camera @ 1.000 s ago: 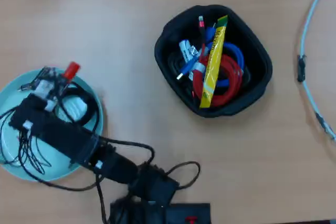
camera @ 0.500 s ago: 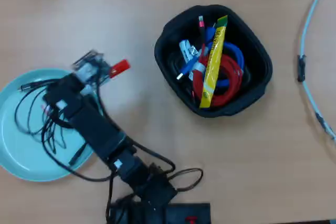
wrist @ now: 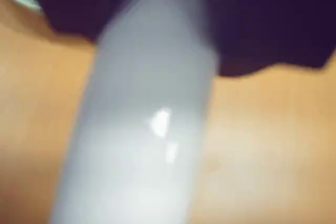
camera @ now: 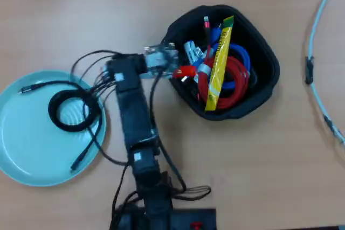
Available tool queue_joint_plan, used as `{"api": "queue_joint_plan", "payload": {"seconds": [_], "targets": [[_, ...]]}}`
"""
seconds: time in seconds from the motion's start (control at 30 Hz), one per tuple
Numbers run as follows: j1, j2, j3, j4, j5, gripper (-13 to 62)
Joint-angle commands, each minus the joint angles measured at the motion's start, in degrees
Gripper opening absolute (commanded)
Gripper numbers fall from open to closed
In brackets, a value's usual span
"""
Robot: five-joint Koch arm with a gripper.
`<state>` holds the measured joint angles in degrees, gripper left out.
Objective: Pick up the red pen and put it in the black bowl
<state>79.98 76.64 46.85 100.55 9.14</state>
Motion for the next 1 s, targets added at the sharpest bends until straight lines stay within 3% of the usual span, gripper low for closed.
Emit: {"api": "queue_joint_plan", "payload": {"seconds": [0.0, 0.27, 0.6, 0.97], "targets": [[5.1, 3.96, -3.69, -0.18, -0.97, -6.1], [16.88, 3.34, -3.69, -5.63, -0.88, -6.0], [19.86, 2.72, -3.25, -19.07, -0.62, -5.9], [26.37, -7.73, -3.25, -20.65, -0.18, -6.1]]}}
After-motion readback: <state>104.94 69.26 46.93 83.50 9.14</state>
